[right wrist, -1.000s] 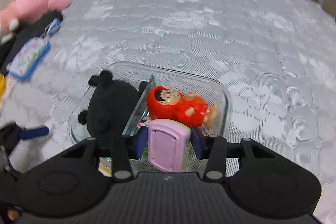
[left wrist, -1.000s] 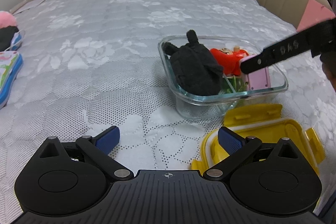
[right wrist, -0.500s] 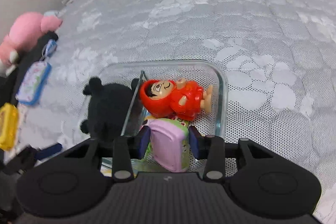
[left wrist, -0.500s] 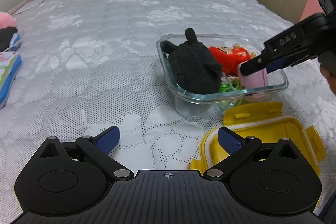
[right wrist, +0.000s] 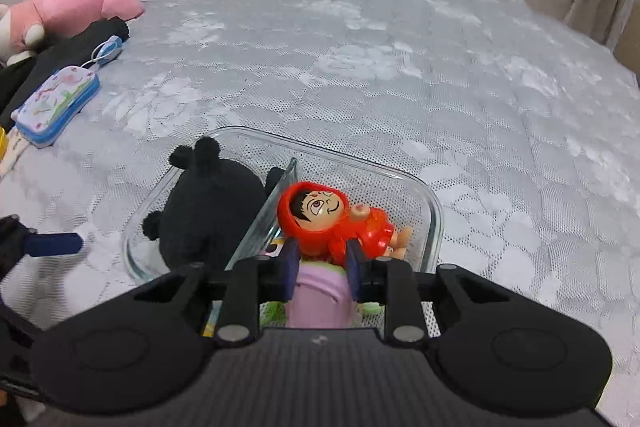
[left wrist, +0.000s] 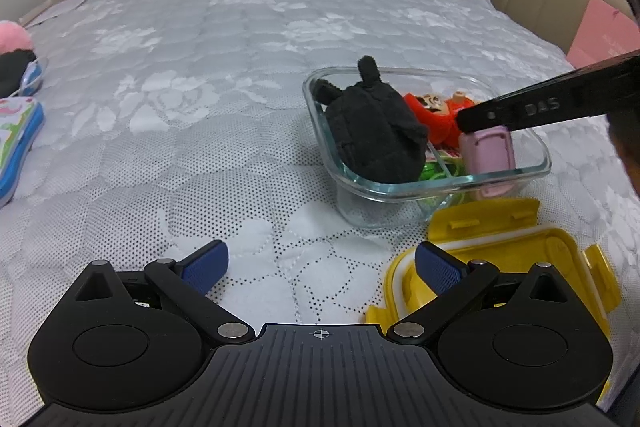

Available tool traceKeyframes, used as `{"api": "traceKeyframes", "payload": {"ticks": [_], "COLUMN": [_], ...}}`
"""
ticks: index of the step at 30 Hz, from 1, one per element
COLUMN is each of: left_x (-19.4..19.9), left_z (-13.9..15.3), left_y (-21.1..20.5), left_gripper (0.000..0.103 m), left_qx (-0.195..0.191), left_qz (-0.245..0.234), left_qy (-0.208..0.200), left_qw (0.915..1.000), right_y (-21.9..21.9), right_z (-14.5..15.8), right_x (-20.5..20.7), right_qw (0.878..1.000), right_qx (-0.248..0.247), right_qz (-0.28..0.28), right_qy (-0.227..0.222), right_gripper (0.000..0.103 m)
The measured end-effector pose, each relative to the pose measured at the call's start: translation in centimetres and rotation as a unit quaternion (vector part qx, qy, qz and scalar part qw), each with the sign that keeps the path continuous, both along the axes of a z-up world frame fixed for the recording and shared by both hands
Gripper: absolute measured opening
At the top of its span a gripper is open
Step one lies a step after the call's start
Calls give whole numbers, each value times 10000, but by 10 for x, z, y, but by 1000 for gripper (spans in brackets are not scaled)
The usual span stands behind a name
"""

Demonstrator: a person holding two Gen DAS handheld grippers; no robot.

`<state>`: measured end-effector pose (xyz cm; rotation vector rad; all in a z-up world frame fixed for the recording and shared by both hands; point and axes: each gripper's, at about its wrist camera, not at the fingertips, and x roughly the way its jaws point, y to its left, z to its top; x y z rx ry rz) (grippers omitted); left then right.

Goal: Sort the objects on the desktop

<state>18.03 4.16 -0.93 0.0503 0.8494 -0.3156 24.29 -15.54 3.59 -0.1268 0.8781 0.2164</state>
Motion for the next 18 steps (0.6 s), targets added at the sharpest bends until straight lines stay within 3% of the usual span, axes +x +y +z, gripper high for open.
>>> {"api": "traceKeyframes", "payload": {"ticks": [3, 8, 14, 18], "left_x": [0, 4, 5, 5], "left_z": [0, 4, 8, 8], "left_y": [2, 13, 27, 29], "left_gripper": [102, 102, 102, 102], "left_qx": [16, -105, -299, -252], "left_qz": [29, 180, 383, 371], "left_qy": [-2, -25, -41, -47], "left_qw": [10000, 9998, 9988, 9990], "right_y": [0, 8, 17, 22], "right_z": [-1, 18, -4, -4], "right_x": [-1, -16, 0, -2], "right_qw": [9999, 9973, 9976, 9966], "right_qx": [-19, -292, -635, -634], "right_qz": [-113, 60, -9, -17], "right_qy": [-111, -664, -288, -526], "right_gripper": [27, 29, 30, 27]}}
